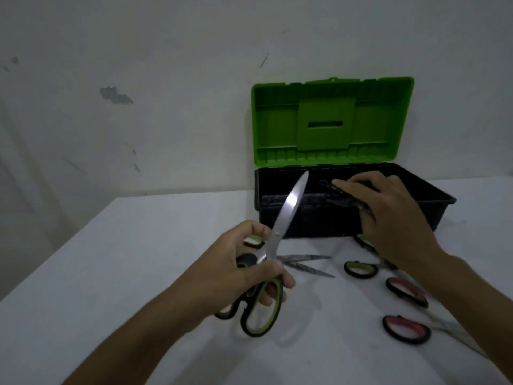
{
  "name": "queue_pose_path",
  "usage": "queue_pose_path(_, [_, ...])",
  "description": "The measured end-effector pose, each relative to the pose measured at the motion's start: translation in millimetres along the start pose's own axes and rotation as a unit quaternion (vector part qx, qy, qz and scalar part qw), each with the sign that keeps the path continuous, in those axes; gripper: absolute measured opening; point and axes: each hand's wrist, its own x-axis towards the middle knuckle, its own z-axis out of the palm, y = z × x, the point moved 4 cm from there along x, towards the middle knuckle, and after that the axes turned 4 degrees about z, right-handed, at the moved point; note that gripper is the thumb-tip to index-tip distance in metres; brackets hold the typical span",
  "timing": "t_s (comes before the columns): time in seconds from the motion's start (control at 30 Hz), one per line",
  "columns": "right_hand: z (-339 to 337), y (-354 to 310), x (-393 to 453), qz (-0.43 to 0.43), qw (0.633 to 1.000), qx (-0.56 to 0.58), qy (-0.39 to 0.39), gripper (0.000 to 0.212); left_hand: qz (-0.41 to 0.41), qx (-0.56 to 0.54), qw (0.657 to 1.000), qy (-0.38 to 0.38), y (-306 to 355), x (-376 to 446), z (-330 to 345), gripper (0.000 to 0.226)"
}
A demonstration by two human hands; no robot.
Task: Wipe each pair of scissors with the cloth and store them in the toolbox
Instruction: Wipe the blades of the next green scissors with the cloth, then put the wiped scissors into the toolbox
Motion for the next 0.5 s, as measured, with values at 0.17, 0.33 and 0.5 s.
queue_pose_path(0.17, [-14.5, 32.7, 40.2, 0.064, 0.997, 0.021, -0.022, 0.056, 0.01, 0.114, 0.992, 0.055, 11.2, 82.2, -22.3, 0.025])
queue_pose_path(0.33, [-21.9, 49.1, 78.1, 0.078, 0.989, -0.058, -0.108, 0.057, 0.06, 0.375, 0.925, 0.02, 37.6, 179.2, -28.5, 0.026])
queue_pose_path(0.5, [-11.5, 62.3, 104.4, 0.08, 0.972, -0.126, -0.18, 0.057, 0.044, 0.509, 0.857, -0.067, 32.0, 263.7, -17.5, 0.021])
